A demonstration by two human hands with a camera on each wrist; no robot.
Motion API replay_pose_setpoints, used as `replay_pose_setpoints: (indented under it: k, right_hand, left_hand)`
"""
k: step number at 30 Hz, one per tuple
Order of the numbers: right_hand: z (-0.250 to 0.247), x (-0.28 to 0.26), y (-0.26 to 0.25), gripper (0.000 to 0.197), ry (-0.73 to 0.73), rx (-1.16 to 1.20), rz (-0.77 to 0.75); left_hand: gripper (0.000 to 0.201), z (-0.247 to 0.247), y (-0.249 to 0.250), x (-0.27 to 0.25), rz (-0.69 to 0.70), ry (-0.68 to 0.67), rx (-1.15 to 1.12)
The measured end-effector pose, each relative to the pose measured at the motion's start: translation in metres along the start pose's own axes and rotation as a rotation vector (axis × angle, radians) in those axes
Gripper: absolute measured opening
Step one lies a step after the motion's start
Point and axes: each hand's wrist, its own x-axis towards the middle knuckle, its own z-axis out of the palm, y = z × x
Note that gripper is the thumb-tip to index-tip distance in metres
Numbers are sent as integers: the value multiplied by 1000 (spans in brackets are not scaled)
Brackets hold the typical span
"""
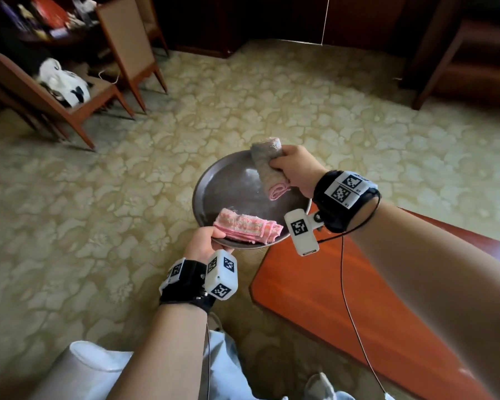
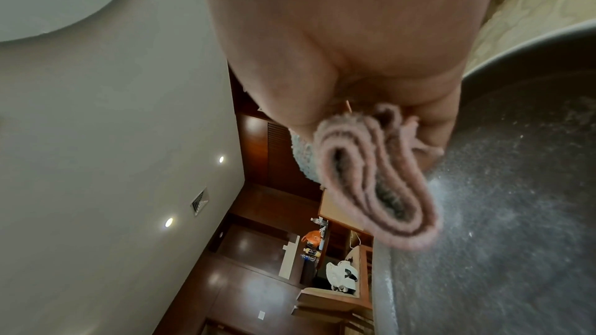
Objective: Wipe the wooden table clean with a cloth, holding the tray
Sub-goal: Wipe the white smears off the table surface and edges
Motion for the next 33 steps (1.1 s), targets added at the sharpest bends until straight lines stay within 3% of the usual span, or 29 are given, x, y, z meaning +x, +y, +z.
replay_pose_setpoints:
  k: [3,7,14,18,20,24,29,33]
  right_hand:
    - [35,33,-12,11,-30,84,67]
    - [91,87,-31,17,-58,198,125]
    - [166,183,-67,11,33,371,248]
    - [177,228,-66,20,57,394,279]
    - [173,248,-57,24,114,368,281]
    - [137,275,-31,26,231,402,317]
    - [60,309,-18,19,351,533,360]
    - [-7,333,-11,10,458,536,350]
  left_hand:
    - [23,-18,31,34,27,12,-56]
    - [32,-47,97,92,31,-28,-19]
    - [52,-85,213,177,-29,-55,85]
    - [37,-74,245,227,-82,-86,99]
    - [55,-61,249,250,-121,-109,140]
    - [31,-6,255,285,-185,-176,209]
    - [47,99,267,324,-198,-292,326]
    - [43,181,271,355,-207,-320,473]
